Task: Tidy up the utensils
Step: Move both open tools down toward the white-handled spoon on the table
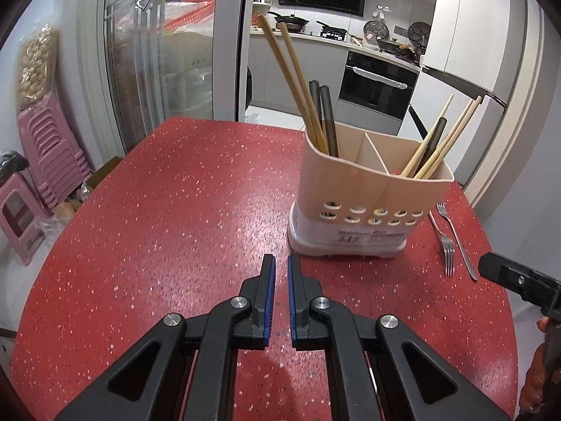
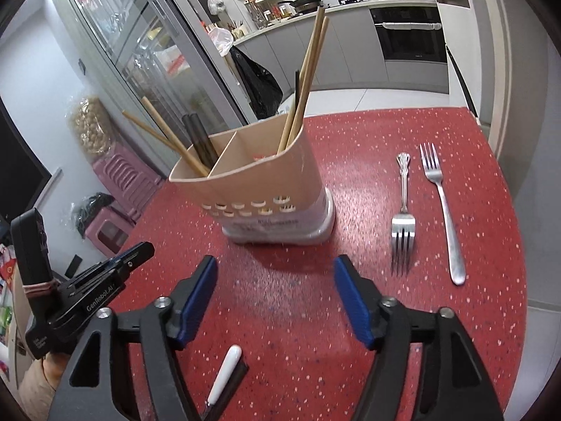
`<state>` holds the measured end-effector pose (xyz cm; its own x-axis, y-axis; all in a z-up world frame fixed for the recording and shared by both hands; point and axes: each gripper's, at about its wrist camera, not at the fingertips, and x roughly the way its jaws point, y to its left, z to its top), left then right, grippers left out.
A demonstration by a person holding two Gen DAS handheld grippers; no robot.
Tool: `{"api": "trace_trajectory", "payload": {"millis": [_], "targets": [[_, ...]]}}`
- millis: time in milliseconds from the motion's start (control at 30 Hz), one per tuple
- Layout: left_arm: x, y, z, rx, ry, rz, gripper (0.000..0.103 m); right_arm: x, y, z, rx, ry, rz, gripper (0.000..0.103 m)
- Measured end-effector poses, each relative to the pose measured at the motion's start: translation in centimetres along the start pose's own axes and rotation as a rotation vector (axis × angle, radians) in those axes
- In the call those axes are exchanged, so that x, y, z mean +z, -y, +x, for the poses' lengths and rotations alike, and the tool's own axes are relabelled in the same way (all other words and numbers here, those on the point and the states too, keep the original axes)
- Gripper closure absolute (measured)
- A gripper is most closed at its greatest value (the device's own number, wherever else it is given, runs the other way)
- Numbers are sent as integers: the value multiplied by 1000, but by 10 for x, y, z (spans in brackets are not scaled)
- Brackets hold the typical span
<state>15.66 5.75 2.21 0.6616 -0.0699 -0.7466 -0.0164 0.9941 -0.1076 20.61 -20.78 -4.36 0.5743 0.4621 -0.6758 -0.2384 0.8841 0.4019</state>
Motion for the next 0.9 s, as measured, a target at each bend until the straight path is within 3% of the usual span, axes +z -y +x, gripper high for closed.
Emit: {"api": "trace_trajectory", "payload": {"millis": [233, 333, 367, 400, 433, 900], "targets": [[-14, -7, -8, 4, -20, -18, 75, -13, -1, -7, 5, -24, 27, 20], [-21, -10, -13, 16, -22, -22, 74, -18, -3, -10, 1, -28, 26, 5], [-23, -11, -15, 21, -21, -23, 53, -21, -4, -12, -2, -26, 20, 0], [-24, -13, -15, 24, -24, -24, 18, -23, -6, -14, 1, -18, 17, 0], [-26, -14, -14, 37, -31, -28, 0, -25, -6, -16, 3, -15, 17, 0], [-53, -20, 38, 62, -5, -21, 0, -37, -16, -38, -38, 53, 14, 0]]}}
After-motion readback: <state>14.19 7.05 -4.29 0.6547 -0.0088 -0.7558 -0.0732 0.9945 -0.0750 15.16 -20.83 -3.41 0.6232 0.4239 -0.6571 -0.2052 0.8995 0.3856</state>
